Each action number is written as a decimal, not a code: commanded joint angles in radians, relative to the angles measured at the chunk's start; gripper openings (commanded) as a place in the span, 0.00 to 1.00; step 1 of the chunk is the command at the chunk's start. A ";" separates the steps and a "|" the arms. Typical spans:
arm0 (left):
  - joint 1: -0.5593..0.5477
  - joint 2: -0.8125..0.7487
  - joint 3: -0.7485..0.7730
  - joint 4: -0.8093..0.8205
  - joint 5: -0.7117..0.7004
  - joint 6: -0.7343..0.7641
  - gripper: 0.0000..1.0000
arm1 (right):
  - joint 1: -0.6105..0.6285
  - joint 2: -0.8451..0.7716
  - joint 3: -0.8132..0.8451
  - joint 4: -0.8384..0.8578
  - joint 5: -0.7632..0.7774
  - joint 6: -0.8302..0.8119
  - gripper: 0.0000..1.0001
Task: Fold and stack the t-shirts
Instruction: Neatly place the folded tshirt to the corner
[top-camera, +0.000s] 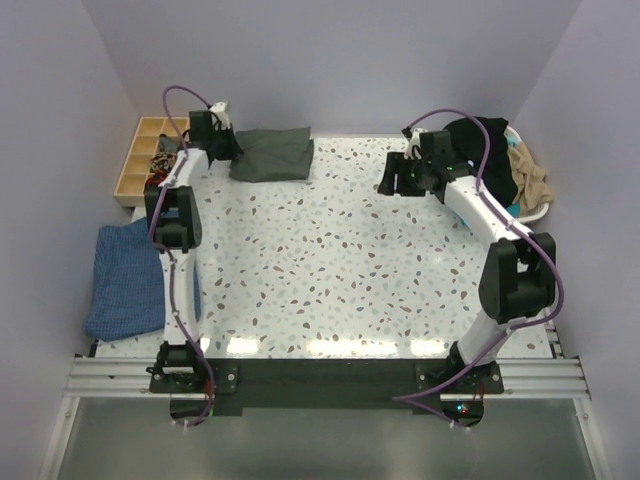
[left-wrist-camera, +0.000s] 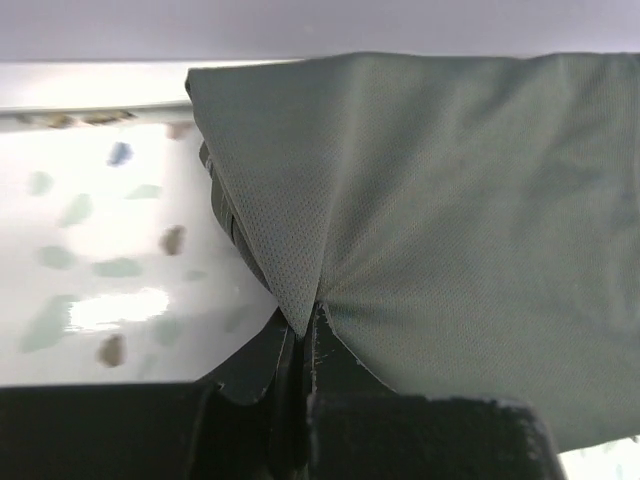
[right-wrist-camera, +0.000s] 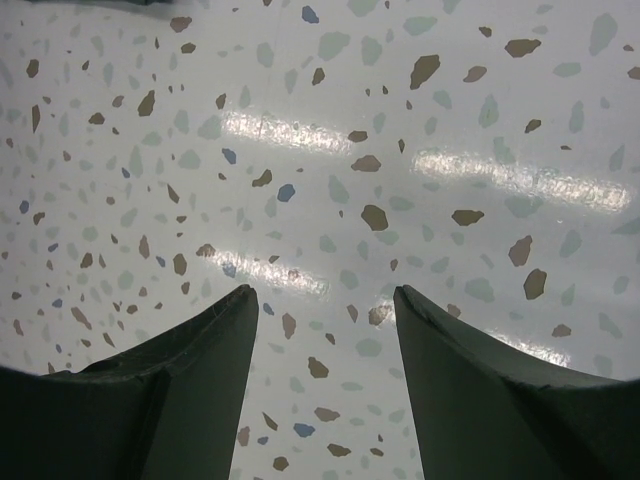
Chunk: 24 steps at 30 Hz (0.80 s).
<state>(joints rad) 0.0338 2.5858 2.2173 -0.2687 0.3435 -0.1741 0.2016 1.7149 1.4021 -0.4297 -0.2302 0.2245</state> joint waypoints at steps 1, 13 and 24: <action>0.054 -0.015 0.073 -0.007 -0.095 0.085 0.00 | -0.002 0.005 0.023 0.032 -0.037 0.016 0.61; 0.075 -0.050 0.065 0.052 -0.340 0.243 0.00 | -0.002 0.037 0.028 0.039 -0.074 0.021 0.61; 0.086 -0.033 0.088 0.153 -0.515 0.306 0.00 | -0.002 0.068 0.032 0.031 -0.095 0.019 0.61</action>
<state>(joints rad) 0.1040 2.5862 2.2993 -0.2211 -0.0891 0.0841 0.2016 1.7676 1.4021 -0.4240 -0.2840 0.2352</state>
